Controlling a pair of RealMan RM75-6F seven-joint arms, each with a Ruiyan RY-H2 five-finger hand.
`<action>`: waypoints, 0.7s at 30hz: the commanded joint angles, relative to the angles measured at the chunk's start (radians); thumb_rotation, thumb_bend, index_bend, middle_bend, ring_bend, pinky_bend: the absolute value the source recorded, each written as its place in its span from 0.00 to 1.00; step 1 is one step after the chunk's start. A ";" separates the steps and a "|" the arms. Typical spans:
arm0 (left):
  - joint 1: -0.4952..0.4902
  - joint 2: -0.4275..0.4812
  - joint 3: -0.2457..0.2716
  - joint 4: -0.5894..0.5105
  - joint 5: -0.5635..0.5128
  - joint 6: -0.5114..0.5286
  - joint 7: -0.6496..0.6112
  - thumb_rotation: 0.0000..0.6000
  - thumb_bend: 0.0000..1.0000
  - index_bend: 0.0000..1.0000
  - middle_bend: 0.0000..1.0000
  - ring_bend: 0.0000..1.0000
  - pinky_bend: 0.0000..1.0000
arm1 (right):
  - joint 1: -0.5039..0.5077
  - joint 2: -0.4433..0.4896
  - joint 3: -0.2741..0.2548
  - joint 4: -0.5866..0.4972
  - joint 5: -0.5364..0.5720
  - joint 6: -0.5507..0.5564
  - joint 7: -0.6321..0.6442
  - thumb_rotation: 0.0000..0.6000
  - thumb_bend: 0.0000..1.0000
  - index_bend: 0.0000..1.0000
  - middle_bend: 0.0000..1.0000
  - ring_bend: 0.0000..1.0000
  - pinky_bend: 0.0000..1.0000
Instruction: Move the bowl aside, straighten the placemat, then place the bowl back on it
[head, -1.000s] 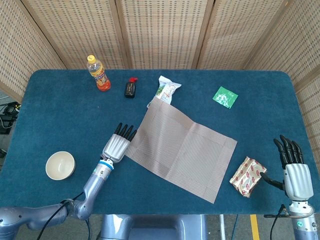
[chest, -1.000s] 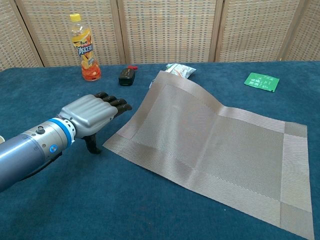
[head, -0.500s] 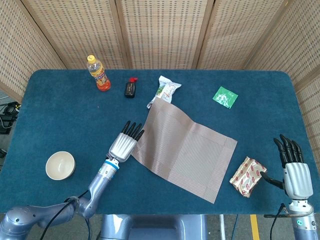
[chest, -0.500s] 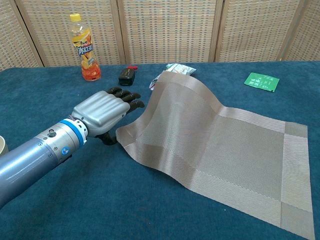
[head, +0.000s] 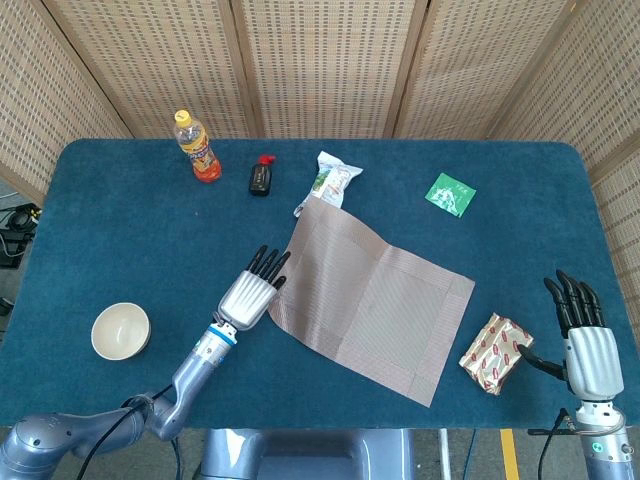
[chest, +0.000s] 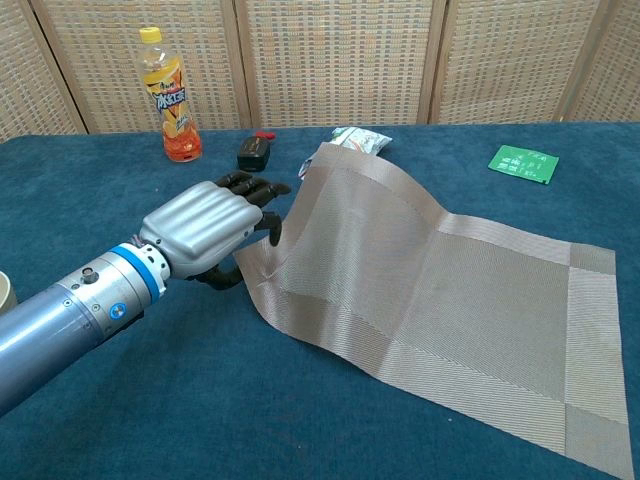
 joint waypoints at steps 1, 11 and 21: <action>0.004 -0.005 0.000 0.010 -0.001 -0.001 -0.002 1.00 0.42 0.52 0.00 0.00 0.00 | 0.000 0.000 0.000 0.000 0.000 0.000 0.000 1.00 0.20 0.06 0.00 0.00 0.00; 0.026 -0.007 0.001 0.018 -0.004 0.004 0.017 1.00 0.56 0.58 0.00 0.00 0.00 | -0.002 0.005 -0.004 -0.007 -0.007 0.000 0.002 1.00 0.20 0.06 0.00 0.00 0.00; 0.072 0.065 0.024 -0.056 0.020 0.049 0.016 1.00 0.61 0.60 0.00 0.00 0.00 | -0.009 0.009 -0.013 -0.020 -0.033 0.020 -0.018 1.00 0.20 0.06 0.00 0.00 0.00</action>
